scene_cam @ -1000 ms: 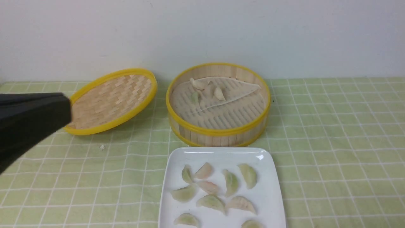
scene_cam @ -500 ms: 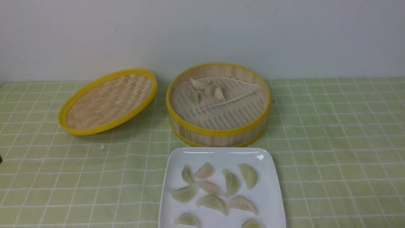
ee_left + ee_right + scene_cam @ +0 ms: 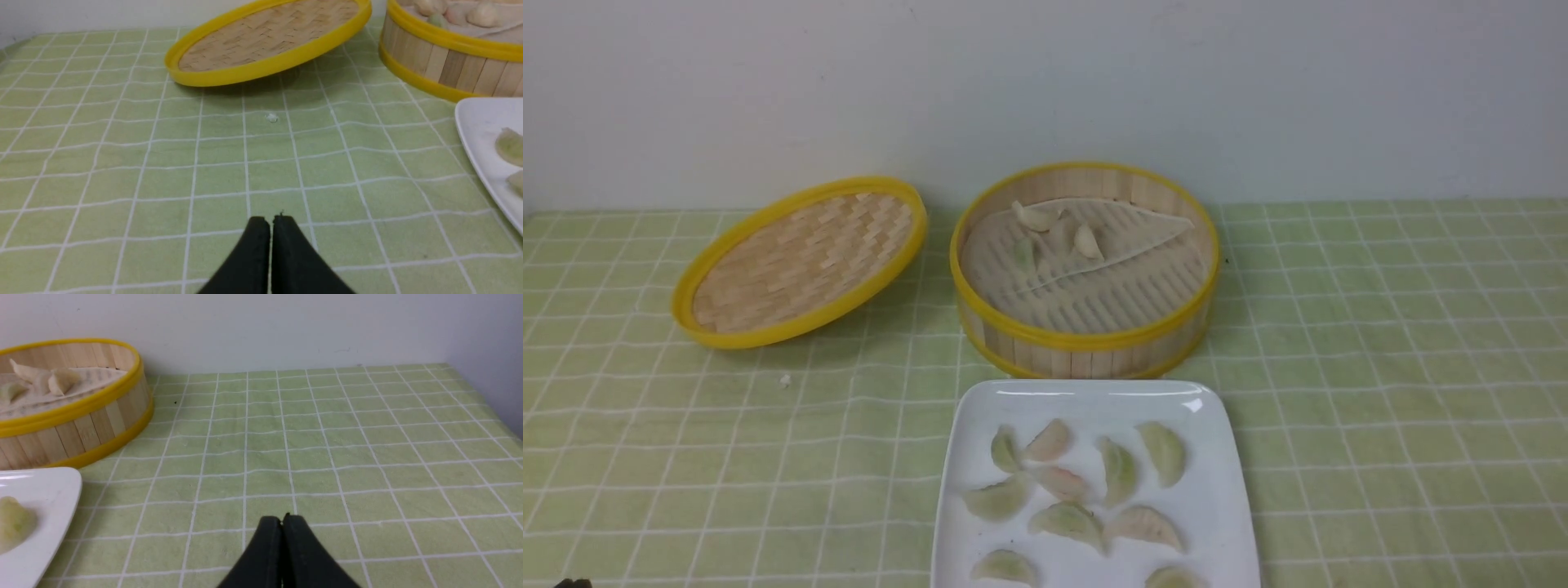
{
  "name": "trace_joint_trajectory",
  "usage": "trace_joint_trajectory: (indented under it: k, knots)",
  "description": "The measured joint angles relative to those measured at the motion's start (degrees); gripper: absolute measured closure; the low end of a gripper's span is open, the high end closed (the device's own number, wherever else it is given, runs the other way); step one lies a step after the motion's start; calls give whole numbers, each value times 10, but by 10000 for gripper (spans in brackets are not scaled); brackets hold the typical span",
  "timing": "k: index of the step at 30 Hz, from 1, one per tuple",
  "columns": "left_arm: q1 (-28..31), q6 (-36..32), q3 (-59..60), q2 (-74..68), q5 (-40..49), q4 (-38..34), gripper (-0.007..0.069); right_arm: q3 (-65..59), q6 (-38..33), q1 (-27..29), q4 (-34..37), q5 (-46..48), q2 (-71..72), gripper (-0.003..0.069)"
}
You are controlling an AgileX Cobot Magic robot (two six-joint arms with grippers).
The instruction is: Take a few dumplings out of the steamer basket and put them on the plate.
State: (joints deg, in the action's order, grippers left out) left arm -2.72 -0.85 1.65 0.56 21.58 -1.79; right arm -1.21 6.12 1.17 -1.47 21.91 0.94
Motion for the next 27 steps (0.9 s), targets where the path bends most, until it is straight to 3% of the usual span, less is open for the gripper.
trace_joint_trajectory:
  k: [27]
  knots:
    - [-3, -11, 0, 0, 1, 1, 631, 0, 0, 0, 0, 0, 0, 673]
